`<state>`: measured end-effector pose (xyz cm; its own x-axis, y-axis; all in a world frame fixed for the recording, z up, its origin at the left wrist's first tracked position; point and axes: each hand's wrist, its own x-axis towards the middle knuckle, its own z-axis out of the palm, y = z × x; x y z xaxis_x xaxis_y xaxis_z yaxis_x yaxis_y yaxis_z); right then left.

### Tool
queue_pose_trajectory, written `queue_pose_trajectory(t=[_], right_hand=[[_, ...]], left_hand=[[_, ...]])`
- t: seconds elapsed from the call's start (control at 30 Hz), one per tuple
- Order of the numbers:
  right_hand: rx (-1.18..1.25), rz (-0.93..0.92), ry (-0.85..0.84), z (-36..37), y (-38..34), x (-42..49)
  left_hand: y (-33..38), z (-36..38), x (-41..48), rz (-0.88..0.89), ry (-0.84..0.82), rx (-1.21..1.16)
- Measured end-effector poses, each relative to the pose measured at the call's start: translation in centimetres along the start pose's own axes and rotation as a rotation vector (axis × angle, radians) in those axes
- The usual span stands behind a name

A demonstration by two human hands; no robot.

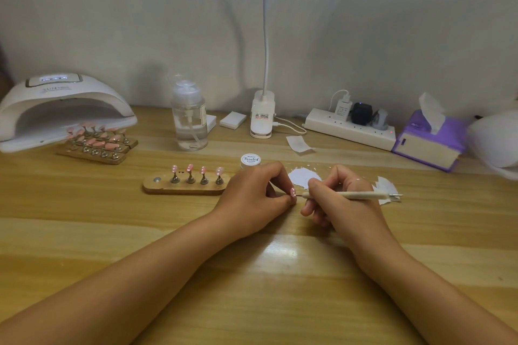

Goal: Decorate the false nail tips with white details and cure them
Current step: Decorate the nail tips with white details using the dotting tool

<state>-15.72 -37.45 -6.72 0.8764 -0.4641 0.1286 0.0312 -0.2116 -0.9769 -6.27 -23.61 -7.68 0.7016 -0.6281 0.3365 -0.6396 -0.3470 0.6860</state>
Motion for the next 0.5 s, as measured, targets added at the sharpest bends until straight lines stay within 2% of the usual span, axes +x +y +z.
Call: queue_pose_trajectory(t=[0.2,0.3,0.37,0.5], right_hand=[[0.054,-0.022,0.061,0.0,0.0,0.0],[0.019,-0.156,0.203,-0.7,-0.2,0.1],[-0.070,-0.225,0.218,-1.3,-0.4,0.4],[-0.221,-0.111,0.203,-1.9,0.4,1.3]], left_hand=[[-0.1,0.1,0.1,-0.004,-0.003,-0.012],[-0.2,0.1,0.0,-0.007,-0.005,-0.019],[-0.2,0.0,0.0,0.000,-0.004,-0.020],[-0.1,0.1,-0.1,0.004,-0.006,-0.018]])
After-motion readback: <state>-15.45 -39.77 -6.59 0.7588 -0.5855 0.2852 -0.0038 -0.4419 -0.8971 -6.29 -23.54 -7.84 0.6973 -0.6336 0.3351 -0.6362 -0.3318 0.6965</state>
